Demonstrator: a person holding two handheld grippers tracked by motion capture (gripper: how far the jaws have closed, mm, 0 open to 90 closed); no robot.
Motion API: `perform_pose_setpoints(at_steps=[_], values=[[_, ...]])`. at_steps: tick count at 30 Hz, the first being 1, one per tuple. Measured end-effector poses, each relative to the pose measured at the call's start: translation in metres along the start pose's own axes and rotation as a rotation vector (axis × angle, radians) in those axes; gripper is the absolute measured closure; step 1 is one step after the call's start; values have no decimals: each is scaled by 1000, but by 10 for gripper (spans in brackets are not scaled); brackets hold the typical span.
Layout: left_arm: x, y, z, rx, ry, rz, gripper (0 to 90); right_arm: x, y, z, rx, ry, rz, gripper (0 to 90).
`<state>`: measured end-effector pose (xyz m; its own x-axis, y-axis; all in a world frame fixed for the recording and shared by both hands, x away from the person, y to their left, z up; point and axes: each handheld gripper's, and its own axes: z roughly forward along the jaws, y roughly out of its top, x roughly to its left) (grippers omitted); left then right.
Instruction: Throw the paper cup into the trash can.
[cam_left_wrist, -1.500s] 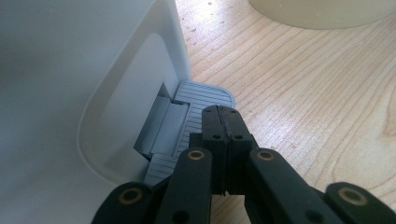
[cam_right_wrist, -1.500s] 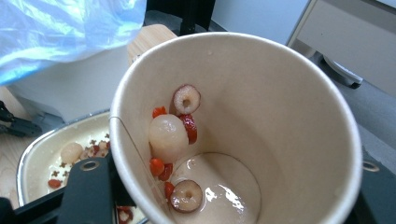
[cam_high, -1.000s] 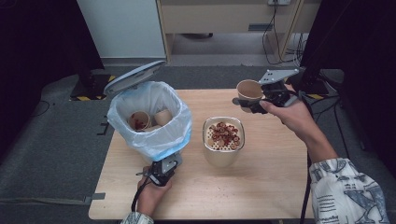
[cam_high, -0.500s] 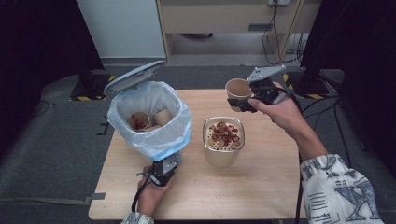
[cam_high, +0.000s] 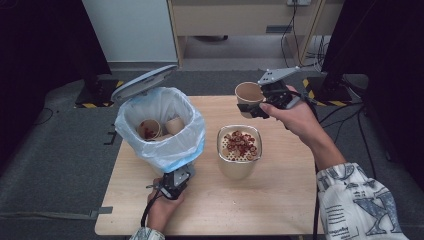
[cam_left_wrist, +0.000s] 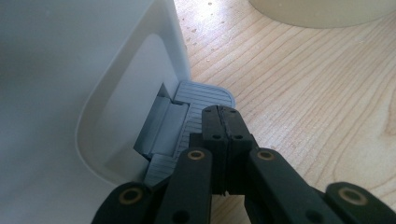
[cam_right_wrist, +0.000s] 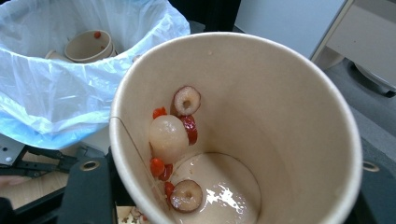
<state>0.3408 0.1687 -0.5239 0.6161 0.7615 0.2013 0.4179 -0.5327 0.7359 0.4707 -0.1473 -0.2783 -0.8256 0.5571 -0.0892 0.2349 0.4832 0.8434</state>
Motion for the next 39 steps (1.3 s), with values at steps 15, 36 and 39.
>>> perform_pose_setpoints(at_steps=[15,36,39], values=[[0,0,0,-2,-1,-1,888,15,19,13,-14,46,-4,339],[0,0,0,-1,1,-1,888,29,39,27,-58,117,30,341],[0,0,0,-2,1,0,888,34,45,32,-57,128,23,340]])
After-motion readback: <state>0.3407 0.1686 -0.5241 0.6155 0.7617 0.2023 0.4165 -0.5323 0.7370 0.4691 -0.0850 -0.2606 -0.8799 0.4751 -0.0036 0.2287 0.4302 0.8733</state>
